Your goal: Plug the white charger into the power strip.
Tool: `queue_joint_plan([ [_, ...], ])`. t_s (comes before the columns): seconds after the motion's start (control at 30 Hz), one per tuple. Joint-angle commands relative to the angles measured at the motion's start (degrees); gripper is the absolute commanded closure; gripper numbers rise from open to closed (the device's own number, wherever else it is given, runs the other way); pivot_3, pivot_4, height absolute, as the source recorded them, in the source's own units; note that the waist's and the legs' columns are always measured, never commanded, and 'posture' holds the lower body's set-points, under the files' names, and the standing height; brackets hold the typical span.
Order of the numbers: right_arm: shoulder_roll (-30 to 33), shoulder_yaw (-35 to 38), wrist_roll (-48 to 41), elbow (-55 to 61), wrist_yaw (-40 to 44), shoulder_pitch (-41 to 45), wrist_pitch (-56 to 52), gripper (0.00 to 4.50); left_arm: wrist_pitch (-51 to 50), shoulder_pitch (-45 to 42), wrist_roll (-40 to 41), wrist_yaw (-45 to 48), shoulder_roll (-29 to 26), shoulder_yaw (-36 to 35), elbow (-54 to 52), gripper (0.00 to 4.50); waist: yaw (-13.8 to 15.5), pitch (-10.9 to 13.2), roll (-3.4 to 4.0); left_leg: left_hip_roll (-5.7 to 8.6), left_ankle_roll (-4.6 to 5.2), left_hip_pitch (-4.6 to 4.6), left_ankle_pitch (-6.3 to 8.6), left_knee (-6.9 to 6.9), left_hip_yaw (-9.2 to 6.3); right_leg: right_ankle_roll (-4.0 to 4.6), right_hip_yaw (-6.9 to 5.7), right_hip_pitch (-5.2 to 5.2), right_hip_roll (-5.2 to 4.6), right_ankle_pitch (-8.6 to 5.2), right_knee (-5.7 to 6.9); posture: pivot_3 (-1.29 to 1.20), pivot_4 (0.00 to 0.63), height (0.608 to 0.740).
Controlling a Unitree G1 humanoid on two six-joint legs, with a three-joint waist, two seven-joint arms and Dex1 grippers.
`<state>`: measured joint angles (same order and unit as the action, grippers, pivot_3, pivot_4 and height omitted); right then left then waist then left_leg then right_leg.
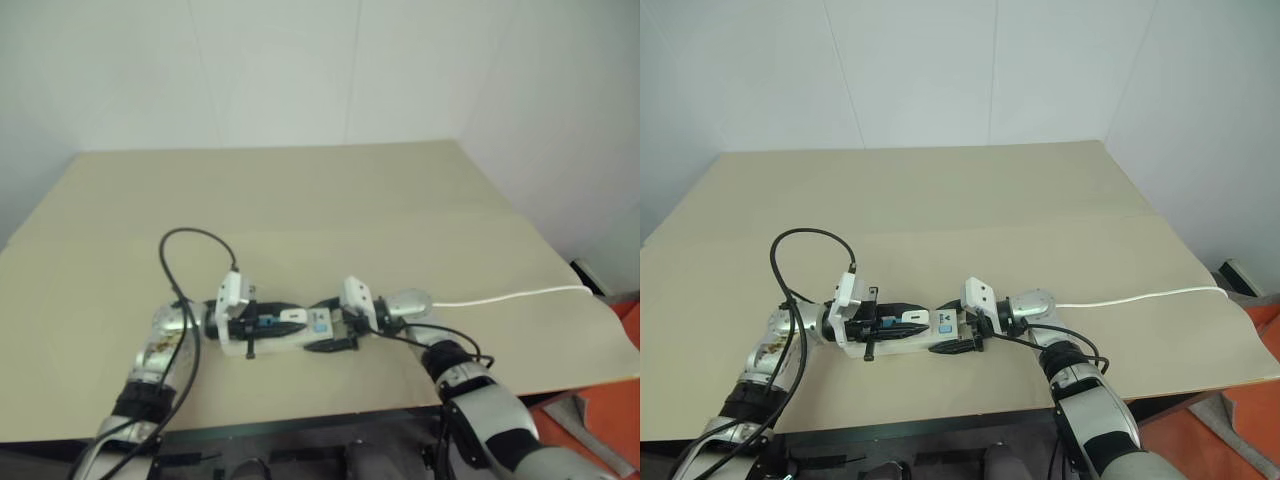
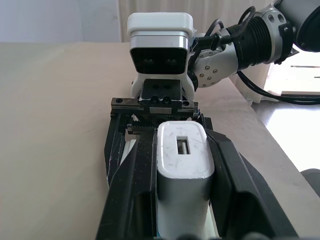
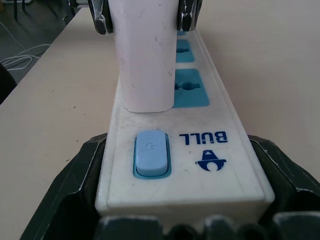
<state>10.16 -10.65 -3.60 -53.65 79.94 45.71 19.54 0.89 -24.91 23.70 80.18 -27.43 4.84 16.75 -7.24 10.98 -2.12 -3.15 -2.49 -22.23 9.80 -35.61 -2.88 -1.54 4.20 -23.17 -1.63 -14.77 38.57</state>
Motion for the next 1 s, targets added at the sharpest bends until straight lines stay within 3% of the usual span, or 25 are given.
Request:
queue_joint_plan([
  [0.03,-0.6,-0.6,-0.2,0.8,0.8,-0.8,-0.8,1.08,-1.5,1.7,-2.5,1.2,-1.6,1.9,2.3,2.76,0.0,0.0,0.00,0.00,0.00,0.00,0.00,0.00,0.00,0.00,0.00,0.00,0.00,0.00,0.00,0.00,0.150,0.740],
  [0.33,-0.9,-0.6,0.0,0.4,0.6,-0.6,-0.6,1.08,-3.2,1.5,-1.8,0.9,-2.1,1.2,0.1,0.03,0.2,0.0,0.02,0.01,0.00,-0.01,0.00,0.00,-0.01,0.01,-0.01,0.00,-0.02,-0.01,-0.02,0.00,0.150,0.740],
  [0.47,-1.1,-0.7,0.1,0.4,0.4,-0.6,-0.5,1.08,-4.1,1.1,-1.1,1.2,-3.7,0.1,-2.8,0.03,0.2,0.0,0.02,0.01,0.00,-0.02,0.00,0.00,0.00,0.01,-0.01,-0.01,-0.01,-0.01,-0.03,0.00,0.150,0.740],
  [0.6,-1.3,-0.7,0.1,0.6,0.2,-0.9,-0.4,1.08,-17.4,-1.4,4.5,2.9,-10.5,-2.4,-10.1,0.03,0.1,0.0,0.05,-0.02,0.00,-0.11,0.00,0.01,-0.03,0.01,-0.02,-0.11,0.02,-0.01,-0.03,0.00,0.150,0.740],
  [0.7,-1.5,-0.4,-0.2,0.9,-0.1,-1.2,-0.3,0.08,-19.7,-3.0,7.5,3.1,-14.0,-5.6,-13.7,0.00,0.2,0.0,0.05,-0.03,-0.01,-0.14,0.00,0.01,-0.03,0.01,-0.04,-0.11,0.01,-0.01,-0.07,0.00,0.150,0.740],
  [1.0,1.4,-0.3,-0.4,6.2,0.1,-2.8,-0.6,0.04,-21.6,0.0,12.1,5.1,-21.5,-13.4,-19.0,0.00,0.3,0.1,0.08,-0.05,-0.01,-0.11,0.00,0.34,-0.01,0.02,-0.04,-0.15,0.01,-0.02,-0.30,0.00,0.150,0.740],
])
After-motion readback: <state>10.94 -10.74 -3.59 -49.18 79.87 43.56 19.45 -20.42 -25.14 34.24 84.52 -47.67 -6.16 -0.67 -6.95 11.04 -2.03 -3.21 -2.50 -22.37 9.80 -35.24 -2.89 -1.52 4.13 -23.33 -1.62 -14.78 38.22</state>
